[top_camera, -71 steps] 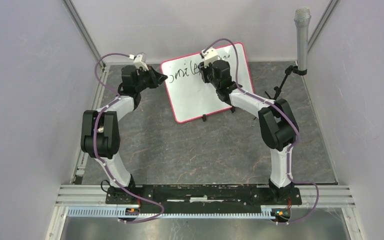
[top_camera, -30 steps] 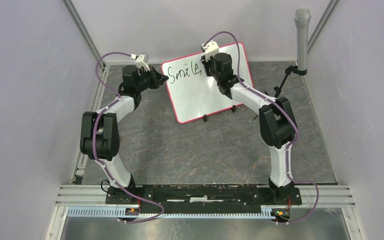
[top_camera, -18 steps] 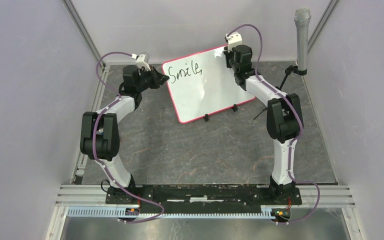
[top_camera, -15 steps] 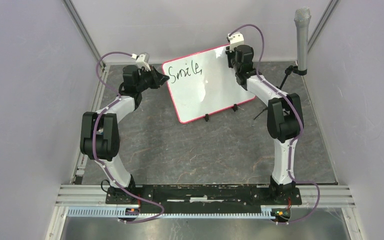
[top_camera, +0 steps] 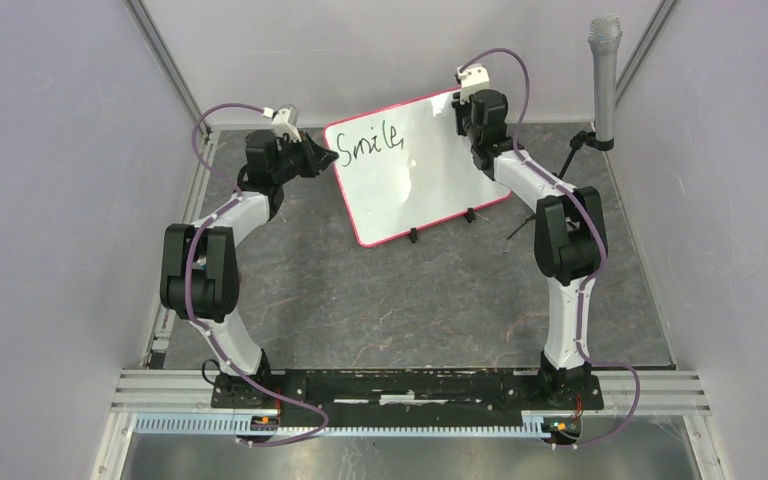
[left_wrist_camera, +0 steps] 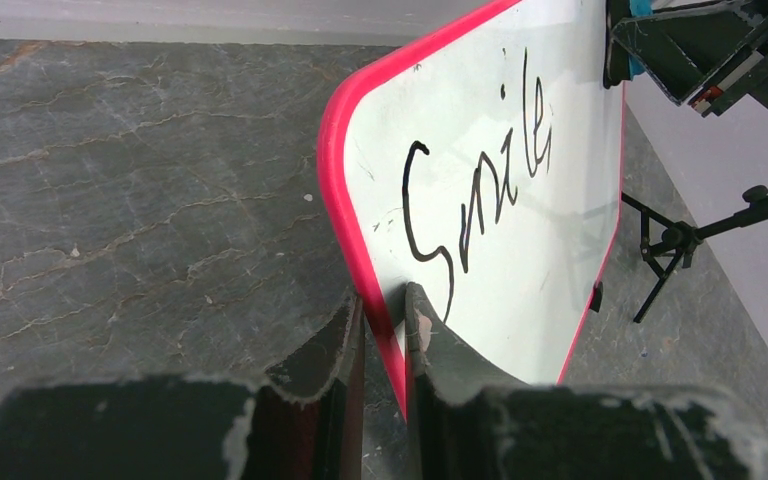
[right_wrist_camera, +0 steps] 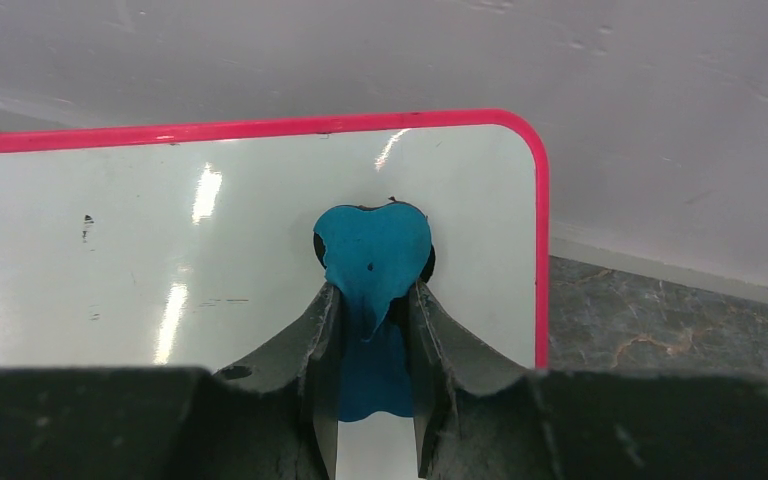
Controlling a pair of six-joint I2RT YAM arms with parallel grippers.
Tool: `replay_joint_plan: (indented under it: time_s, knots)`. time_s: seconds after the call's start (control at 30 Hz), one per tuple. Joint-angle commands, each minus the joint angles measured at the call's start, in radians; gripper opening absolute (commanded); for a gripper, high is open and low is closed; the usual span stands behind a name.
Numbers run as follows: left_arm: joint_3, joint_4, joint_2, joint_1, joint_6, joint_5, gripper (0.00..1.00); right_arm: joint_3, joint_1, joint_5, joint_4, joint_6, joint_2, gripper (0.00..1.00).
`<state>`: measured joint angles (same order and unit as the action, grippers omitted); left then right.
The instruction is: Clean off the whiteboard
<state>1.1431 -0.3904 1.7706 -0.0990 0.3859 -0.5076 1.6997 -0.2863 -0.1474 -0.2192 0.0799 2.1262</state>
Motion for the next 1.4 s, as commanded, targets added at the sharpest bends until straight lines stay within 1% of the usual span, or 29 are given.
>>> replay_joint_plan:
  time_s: [0.0,0.27,0.37,0.5,0.7,0.87,1.0,1.2,1.37]
  knots:
    - [0.003,0.001,-0.034,-0.015,-0.095,0.016,0.02,-0.007,-0.052,0.040,0.020,0.003,-0.003,0.00]
    - [0.003,0.002,-0.038,-0.015,-0.094,0.018,0.02,0.035,-0.187,0.076,0.019,0.018,0.013,0.00]
    - [0.003,0.001,-0.039,-0.015,-0.094,0.018,0.02,0.059,-0.203,0.086,0.011,0.010,0.029,0.00]
    - [0.001,0.002,-0.040,-0.015,-0.096,0.019,0.02,0.132,-0.180,0.049,0.056,0.017,0.062,0.00]
    - [0.004,0.006,-0.039,-0.015,-0.101,0.024,0.02,0.122,-0.082,0.028,0.058,0.013,0.056,0.00]
    - [0.004,0.006,-0.038,-0.015,-0.101,0.024,0.02,0.096,0.008,0.041,0.052,-0.020,0.062,0.00]
    - [0.001,0.010,-0.041,-0.015,-0.105,0.029,0.02,0.093,0.055,0.051,0.064,-0.031,0.081,0.00]
    - [0.003,0.012,-0.040,-0.015,-0.107,0.029,0.02,0.054,0.068,0.048,0.062,-0.030,0.073,0.00]
    - [0.004,0.012,-0.039,-0.015,-0.105,0.028,0.02,0.022,0.022,0.069,0.047,-0.012,0.051,0.00]
